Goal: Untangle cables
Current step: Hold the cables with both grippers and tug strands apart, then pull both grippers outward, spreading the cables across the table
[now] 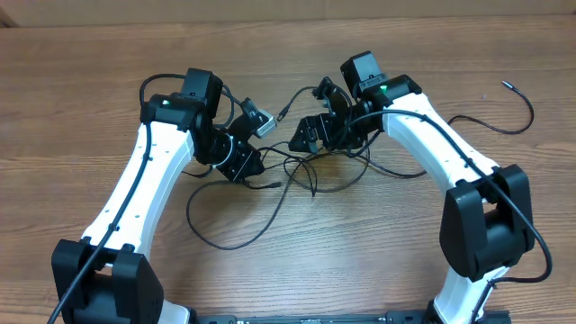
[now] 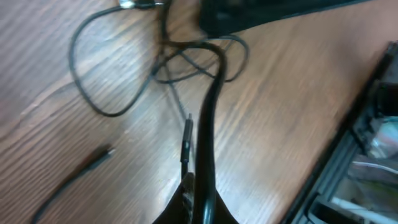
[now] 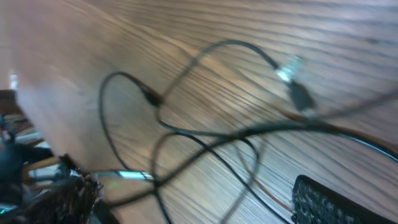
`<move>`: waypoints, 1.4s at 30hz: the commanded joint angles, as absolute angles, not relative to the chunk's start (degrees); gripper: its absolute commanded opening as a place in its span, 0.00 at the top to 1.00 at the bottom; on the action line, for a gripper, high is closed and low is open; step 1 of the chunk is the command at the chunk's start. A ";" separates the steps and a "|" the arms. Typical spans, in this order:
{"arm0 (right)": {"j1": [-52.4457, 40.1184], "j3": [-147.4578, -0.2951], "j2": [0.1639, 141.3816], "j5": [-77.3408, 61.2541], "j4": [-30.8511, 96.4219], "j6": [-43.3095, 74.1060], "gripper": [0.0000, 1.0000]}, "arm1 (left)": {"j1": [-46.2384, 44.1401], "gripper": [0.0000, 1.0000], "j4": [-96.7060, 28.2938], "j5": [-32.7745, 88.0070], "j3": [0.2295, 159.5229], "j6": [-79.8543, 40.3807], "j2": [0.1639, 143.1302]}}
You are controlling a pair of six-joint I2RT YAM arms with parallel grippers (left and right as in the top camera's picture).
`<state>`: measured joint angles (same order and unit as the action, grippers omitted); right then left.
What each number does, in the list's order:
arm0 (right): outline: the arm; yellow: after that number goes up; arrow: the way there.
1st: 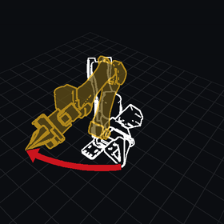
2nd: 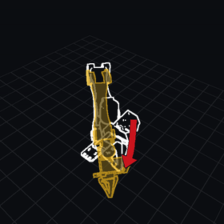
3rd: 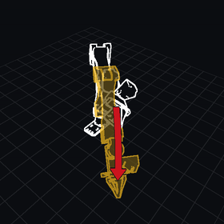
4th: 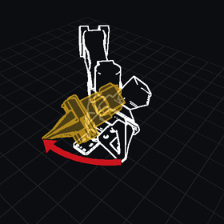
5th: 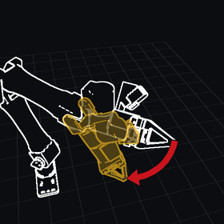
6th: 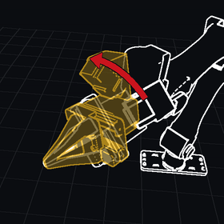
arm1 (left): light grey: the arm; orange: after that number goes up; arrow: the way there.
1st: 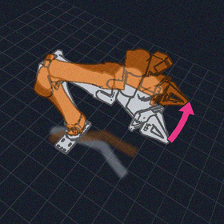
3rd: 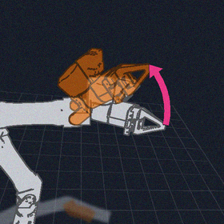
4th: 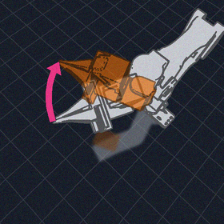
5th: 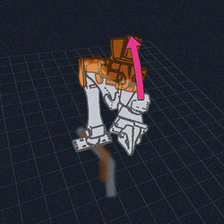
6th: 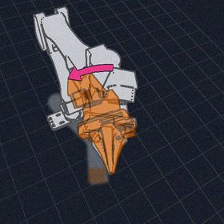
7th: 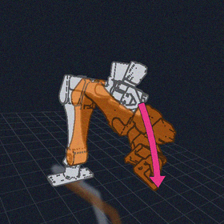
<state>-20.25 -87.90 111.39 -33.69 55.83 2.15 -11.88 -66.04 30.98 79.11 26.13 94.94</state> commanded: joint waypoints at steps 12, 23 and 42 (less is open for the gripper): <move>-21.61 -78.94 111.46 -30.06 54.74 -3.05 0.07 | -11.49 0.96 -59.51 16.08 79.77 -0.19 94.83; -19.94 -80.47 111.20 -48.60 42.06 6.83 0.96 | -7.99 0.96 -56.75 16.05 80.01 -8.69 94.76; 14.09 -101.62 102.54 -28.95 58.02 13.43 0.96 | 29.39 0.96 -54.72 11.99 81.73 -23.59 94.76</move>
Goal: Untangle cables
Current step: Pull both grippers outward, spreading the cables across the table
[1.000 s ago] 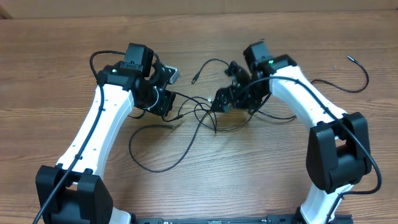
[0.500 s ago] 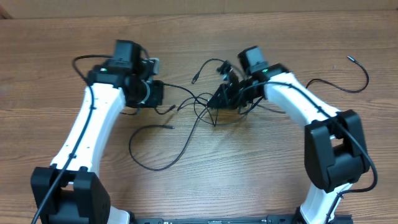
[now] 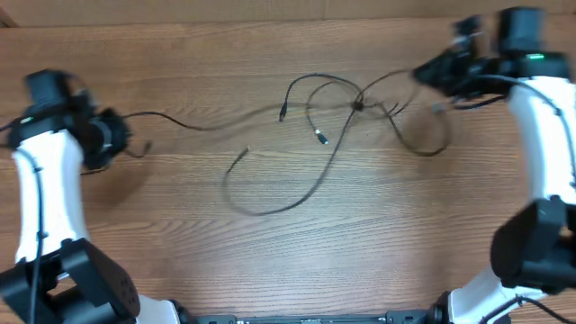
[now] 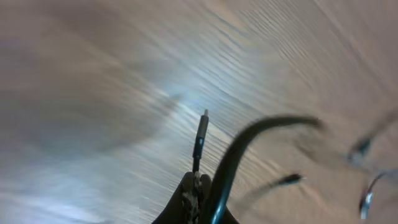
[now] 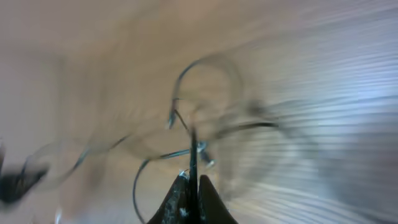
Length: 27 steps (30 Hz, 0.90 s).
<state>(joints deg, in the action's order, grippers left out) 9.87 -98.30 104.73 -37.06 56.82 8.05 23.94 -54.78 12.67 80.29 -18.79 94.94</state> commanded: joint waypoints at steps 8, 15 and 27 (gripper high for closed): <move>28.34 -102.52 102.54 -14.59 61.69 25.19 0.96 | 42.48 0.96 -55.53 16.51 81.73 -24.95 94.76; 39.31 -102.52 102.54 -9.50 66.76 32.34 0.96 | 45.45 0.96 -56.97 12.95 81.73 -30.41 94.76; 34.04 -102.45 102.54 -10.98 69.73 23.57 0.96 | 29.69 0.95 -51.07 34.59 81.71 -23.51 94.80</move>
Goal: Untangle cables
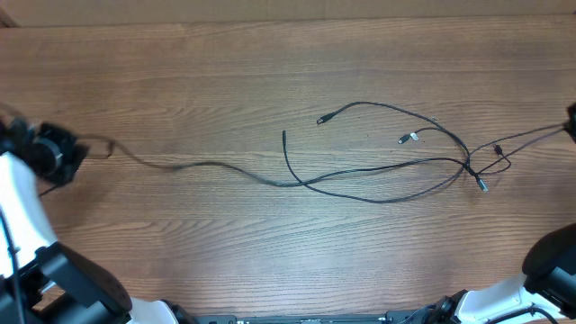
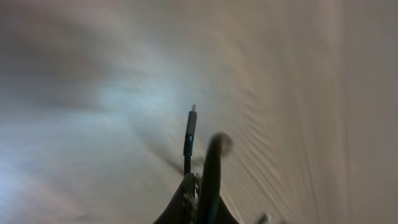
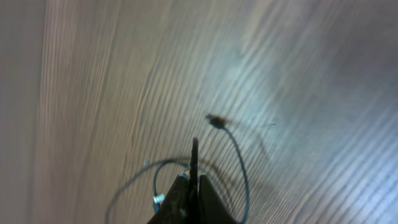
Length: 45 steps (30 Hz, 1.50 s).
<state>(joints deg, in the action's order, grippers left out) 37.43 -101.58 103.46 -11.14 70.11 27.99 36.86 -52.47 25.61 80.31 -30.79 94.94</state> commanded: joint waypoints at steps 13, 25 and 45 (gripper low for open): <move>24.47 -102.35 102.56 -4.25 69.78 22.20 0.93 | -12.23 0.96 -33.91 24.80 81.71 -11.51 94.89; 24.47 -102.32 102.67 -4.25 69.52 22.20 0.91 | -33.61 0.94 -27.20 21.58 81.71 -10.94 104.73; 24.49 -102.32 102.67 -3.90 69.10 22.20 0.86 | -44.82 0.12 -25.30 23.81 81.71 -8.95 112.20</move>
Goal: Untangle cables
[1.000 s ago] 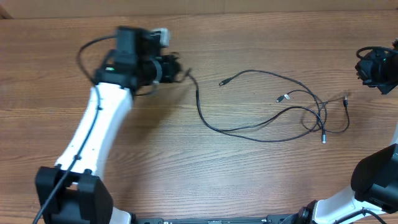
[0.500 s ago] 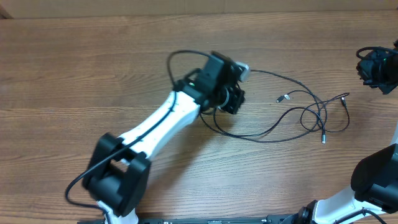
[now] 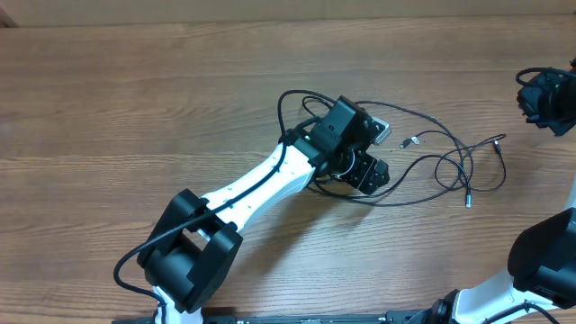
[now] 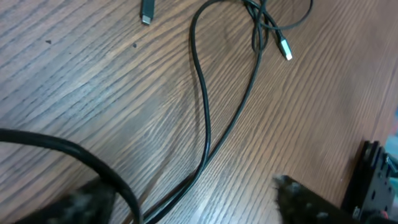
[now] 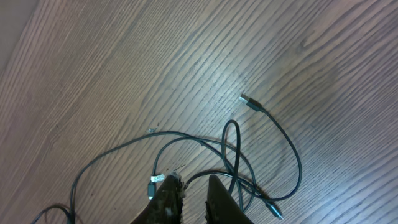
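Observation:
Several thin black cables (image 3: 436,166) lie looped over one another right of the table's middle, their plugs spread toward the right. My left gripper (image 3: 364,171) is down among them at their left side. In the left wrist view it (image 4: 191,184) is wide open, with a long cable loop (image 4: 202,112) running between its fingers and a silver plug (image 4: 284,48) farther off. My right gripper (image 3: 544,99) hangs high at the far right edge. Seen from its wrist, the gripper (image 5: 191,182) is slightly open and holds nothing, above crossed loops (image 5: 233,155) and a loose plug (image 5: 249,101).
The wooden table (image 3: 135,108) carries nothing else. The left arm's white links (image 3: 252,189) stretch from the front left to the middle. A thick black cable of the arm itself (image 4: 68,149) crosses the left wrist view. A black rail (image 4: 373,180) marks the table's front edge.
The left gripper was shut on a cable end at the far left edge; now it is open at the middle among the cables. The right gripper has let go. The stretched cables lie bunched again.
Both grippers were close together over the tangle at the table's middle. Then they were wide apart, each shut on a cable end, and then at the table's edges with the cables stretched long. Now both are open and the left one is back at the cables.

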`<move>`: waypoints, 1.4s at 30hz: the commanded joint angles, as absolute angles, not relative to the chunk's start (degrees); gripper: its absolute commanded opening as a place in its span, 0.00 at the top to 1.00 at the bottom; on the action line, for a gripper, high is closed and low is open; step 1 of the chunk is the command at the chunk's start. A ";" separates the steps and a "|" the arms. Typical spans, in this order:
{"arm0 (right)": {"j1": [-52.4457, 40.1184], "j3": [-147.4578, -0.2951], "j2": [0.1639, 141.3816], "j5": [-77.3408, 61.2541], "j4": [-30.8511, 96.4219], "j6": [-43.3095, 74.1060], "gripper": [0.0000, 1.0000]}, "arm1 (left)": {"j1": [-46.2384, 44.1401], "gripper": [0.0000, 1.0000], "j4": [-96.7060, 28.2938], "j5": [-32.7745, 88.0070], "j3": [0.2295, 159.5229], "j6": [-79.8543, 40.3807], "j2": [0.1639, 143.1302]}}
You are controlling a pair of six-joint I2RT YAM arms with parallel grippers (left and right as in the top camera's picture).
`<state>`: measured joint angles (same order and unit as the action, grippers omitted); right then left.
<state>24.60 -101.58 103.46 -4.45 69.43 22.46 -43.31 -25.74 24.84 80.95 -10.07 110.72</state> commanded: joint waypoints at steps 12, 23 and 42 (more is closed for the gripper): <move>24.49 -102.19 102.67 -3.90 69.10 22.20 0.85 | -50.54 0.21 -23.07 18.00 81.71 -8.75 119.98; 24.49 -99.02 102.67 -3.95 69.12 22.22 0.85 | -48.69 0.96 -25.69 9.26 84.90 -10.85 119.63; 13.45 -94.37 102.67 -19.62 73.65 14.94 0.38 | -25.80 0.96 -45.43 7.01 94.89 -14.48 95.15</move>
